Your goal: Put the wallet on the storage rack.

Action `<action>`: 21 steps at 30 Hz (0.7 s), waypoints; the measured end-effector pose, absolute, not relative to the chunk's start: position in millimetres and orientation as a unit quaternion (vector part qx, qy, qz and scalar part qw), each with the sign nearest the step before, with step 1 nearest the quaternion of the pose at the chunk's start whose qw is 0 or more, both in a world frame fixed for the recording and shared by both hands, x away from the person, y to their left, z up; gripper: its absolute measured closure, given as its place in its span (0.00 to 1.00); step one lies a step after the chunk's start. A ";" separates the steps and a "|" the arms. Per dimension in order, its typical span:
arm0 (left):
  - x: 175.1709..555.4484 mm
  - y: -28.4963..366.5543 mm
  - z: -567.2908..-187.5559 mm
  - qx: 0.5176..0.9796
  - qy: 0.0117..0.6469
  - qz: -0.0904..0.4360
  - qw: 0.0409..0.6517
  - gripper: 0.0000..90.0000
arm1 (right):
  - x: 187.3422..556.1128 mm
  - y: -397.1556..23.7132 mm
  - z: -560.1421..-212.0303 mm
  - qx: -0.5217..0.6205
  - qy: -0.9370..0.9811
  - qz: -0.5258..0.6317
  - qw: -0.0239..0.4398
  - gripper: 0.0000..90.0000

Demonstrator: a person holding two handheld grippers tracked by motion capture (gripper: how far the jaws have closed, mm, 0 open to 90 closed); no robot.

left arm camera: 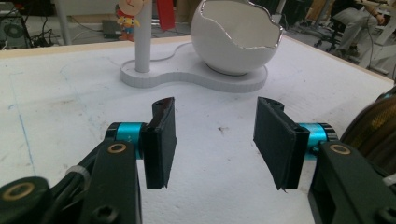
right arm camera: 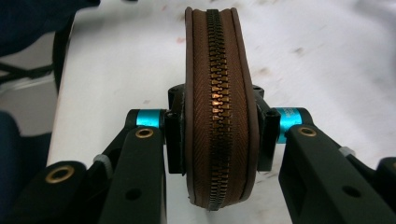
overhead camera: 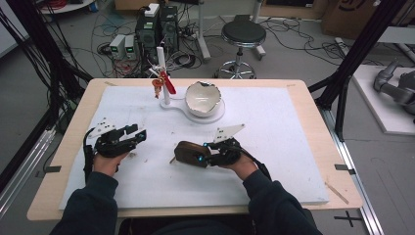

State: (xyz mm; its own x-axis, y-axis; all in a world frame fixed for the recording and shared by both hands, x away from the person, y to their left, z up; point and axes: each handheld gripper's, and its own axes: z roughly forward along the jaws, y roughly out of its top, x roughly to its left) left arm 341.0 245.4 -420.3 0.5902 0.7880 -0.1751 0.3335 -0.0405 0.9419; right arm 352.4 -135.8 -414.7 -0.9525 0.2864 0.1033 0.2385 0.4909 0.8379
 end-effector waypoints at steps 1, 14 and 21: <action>341.0 245.4 -420.3 0.692 0.405 0.202 0.562 0.50 | 353.5 -138.2 -412.3 0.153 0.858 0.489 0.037 0.73; 345.1 254.7 -421.3 0.687 0.427 0.229 0.541 0.25 | 391.8 -160.7 -363.0 0.161 0.829 0.517 0.136 0.73; 345.4 253.4 -421.6 0.689 0.424 0.229 0.542 0.25 | 421.4 -158.9 -339.9 0.166 0.825 0.513 0.169 0.73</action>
State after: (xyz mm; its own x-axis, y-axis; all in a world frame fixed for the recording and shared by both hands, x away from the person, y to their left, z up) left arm 345.4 253.4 -421.6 0.5357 0.8320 -0.1444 0.3361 -0.0532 0.9403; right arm 421.4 -158.9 -339.9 -0.8876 0.4478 -0.1078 0.1015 0.4186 0.9025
